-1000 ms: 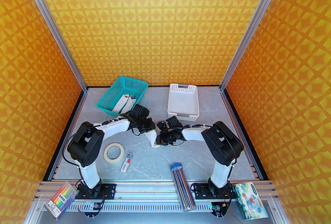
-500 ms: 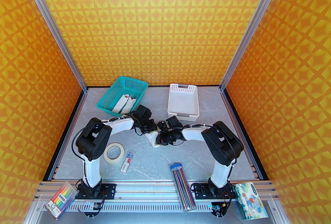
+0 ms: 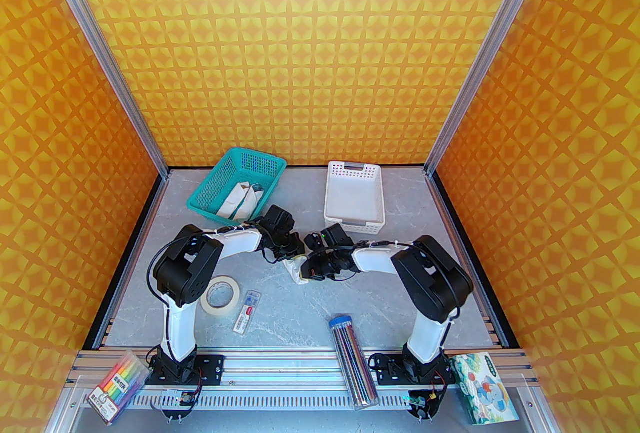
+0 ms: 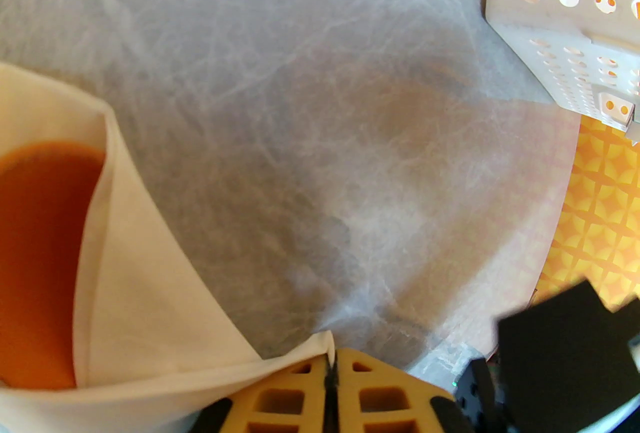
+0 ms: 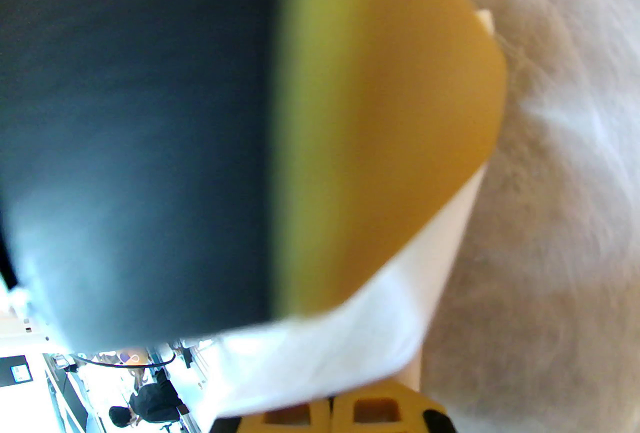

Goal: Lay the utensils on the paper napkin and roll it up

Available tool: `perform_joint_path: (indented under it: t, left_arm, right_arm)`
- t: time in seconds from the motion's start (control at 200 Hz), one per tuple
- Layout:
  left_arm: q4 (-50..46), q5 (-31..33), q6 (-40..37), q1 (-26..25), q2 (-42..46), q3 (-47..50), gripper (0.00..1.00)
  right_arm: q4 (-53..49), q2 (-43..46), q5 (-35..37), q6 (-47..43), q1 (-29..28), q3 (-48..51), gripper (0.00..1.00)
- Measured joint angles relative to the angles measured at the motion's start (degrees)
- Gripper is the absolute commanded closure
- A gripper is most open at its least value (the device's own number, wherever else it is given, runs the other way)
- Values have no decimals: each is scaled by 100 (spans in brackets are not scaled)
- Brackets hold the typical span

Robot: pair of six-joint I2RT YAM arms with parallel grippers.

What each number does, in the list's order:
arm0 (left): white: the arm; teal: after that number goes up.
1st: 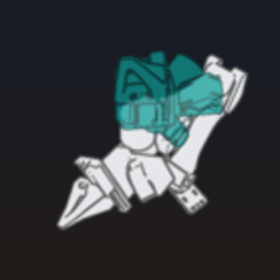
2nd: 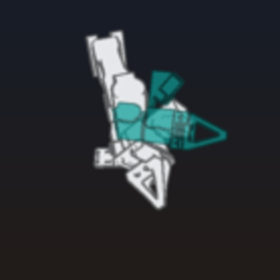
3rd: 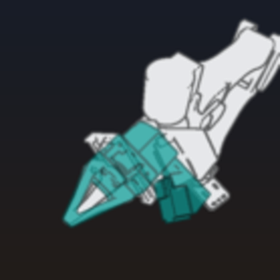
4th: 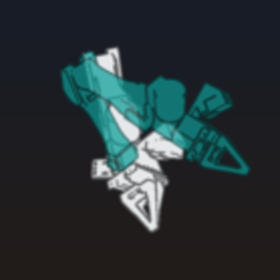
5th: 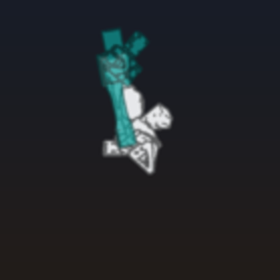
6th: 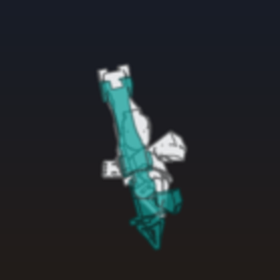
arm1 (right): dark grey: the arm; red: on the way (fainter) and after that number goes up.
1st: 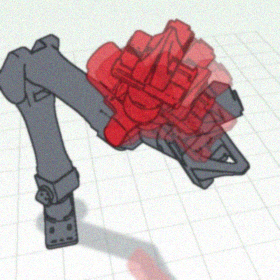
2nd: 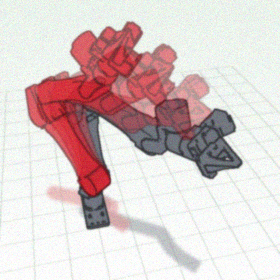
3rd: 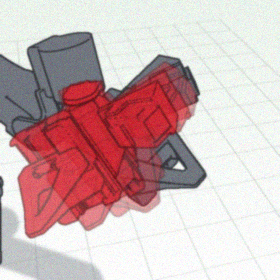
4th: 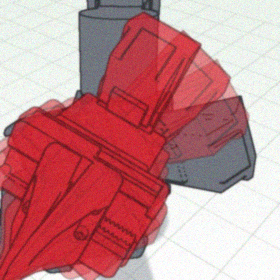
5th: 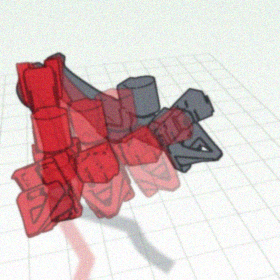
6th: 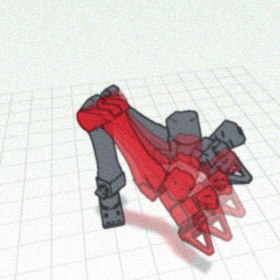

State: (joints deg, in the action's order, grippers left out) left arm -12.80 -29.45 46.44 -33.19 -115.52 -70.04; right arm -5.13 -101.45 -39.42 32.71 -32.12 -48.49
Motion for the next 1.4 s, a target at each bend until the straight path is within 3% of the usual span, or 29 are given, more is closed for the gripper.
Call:
perform_joint_path:
  t: [0.17, 0.385, 0.575, 0.87, 1.4]
  left_arm:
    - [68, -4, 0, 0, -7, 2, 91]
    - [68, -7, -2, 0, -7, 2, 91]
    - [70, -4, -2, 0, -7, 2, 91]
    - [72, -4, -2, 0, -7, 2, 91]
    - [76, -7, 0, 0, -7, 2, 91]
  right_arm:
    - [-118, 535, 87, -9, 105, 131, 87]
    - [-459, 1250, 321, -190, 223, 341, 74]
    - [-444, 1703, 693, -120, -203, 555, 67]
    - [-295, 1582, 1386, 310, -728, 568, 63]
    - [-299, 881, 1711, 328, -887, 90, 61]
